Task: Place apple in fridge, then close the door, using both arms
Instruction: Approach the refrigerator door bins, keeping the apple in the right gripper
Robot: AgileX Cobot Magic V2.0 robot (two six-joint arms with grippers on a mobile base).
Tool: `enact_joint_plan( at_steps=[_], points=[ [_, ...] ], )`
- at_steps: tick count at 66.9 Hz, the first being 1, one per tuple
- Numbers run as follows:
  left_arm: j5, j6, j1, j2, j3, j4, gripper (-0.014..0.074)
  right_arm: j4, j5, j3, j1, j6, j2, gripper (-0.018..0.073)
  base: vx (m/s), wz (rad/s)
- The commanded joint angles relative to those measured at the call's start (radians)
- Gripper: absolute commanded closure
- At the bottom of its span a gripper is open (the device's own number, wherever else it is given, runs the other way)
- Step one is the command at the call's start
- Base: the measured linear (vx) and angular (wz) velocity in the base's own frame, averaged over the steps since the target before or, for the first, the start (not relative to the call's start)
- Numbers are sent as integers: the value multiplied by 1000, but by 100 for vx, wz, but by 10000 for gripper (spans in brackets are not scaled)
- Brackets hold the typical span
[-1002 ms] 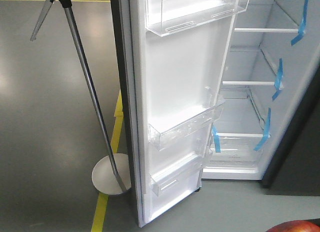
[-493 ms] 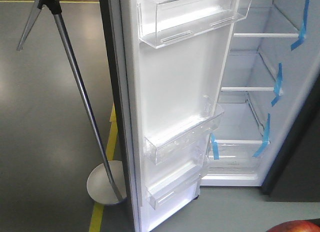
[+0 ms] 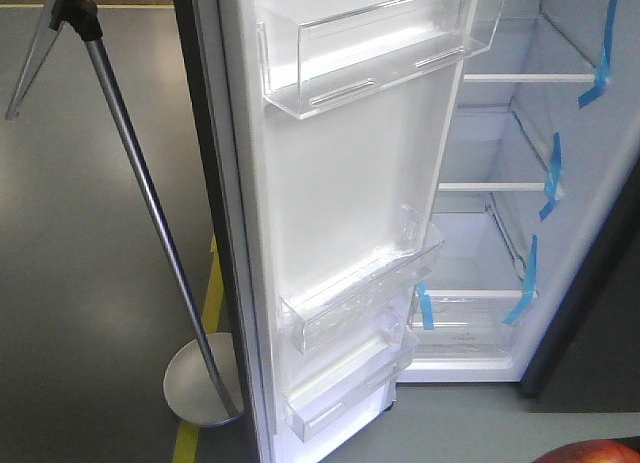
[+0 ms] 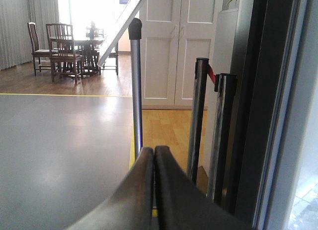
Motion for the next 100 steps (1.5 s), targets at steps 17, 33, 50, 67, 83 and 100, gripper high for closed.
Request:
enact_joint_plan(
  at_steps=[17,33,50,67,83,100],
  points=[
    [-77,-4,-7,-16,-17,-6,603,25,-62,-26,1,-9,6,400,6,-3],
    [-77,-4,-7,-16,-17,-6,603,25,-62,-26,1,-9,6,400,5,-2],
    [-77,-4,-7,-16,-17,-6,603,25,-62,-26,1,-9,6,400,4,0],
    [-77,-4,-7,-16,-17,-6,603,25,-62,-26,1,-9,6,400,5,1],
    [-77,-4,-7,-16,-17,-6,603,25,-62,-26,1,-9,6,400,5,2],
    [-77,-4,-7,-16,-17,-6,603,25,-62,-26,1,-9,6,400,5,0]
  ],
)
